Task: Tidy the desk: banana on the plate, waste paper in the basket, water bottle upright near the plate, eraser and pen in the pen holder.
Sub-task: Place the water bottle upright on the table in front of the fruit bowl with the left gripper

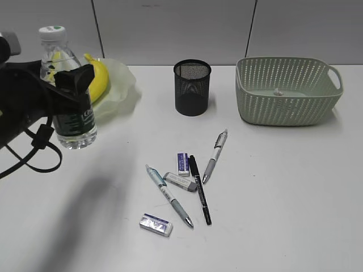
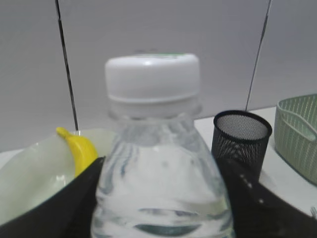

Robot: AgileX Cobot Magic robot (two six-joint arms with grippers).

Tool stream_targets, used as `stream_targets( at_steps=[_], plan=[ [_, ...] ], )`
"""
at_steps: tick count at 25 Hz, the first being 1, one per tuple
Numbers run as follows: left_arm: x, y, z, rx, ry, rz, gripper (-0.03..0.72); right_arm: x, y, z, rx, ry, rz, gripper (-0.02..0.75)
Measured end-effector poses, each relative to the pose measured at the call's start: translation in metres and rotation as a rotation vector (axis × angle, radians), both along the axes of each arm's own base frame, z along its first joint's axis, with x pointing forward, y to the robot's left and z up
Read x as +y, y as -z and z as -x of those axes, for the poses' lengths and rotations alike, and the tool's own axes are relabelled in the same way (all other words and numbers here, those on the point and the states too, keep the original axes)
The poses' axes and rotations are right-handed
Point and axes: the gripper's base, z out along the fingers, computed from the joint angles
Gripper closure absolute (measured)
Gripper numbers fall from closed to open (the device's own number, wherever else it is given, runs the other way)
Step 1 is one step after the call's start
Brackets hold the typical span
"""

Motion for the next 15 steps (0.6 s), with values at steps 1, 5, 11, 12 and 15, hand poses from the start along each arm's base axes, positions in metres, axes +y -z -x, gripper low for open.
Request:
stream_targets(
  at_steps=[1, 5, 11, 12, 15],
  plan=[
    [-0.001, 0.002, -0.002, -0.029, -0.003, 0.004, 0.198, 0.000, 0.000, 0.000, 0.000, 0.000, 0.000, 0.244],
    [-0.003, 0.009, -0.009, -0.131, -0.024, 0.018, 0.198, 0.000, 0.000, 0.000, 0.000, 0.000, 0.000, 0.246],
    [-0.008, 0.037, -0.015, -0.074, -0.004, -0.032, 0.198, 0.000, 0.000, 0.000, 0.000, 0.000, 0.000, 0.246],
    [-0.009, 0.042, -0.015, -0.061, 0.007, -0.044, 0.198, 0.000, 0.000, 0.000, 0.000, 0.000, 0.000, 0.246],
    [-0.013, 0.065, -0.019, 0.000, 0.025, -0.084, 0.198, 0.000, 0.000, 0.000, 0.000, 0.000, 0.000, 0.246]
  ],
)
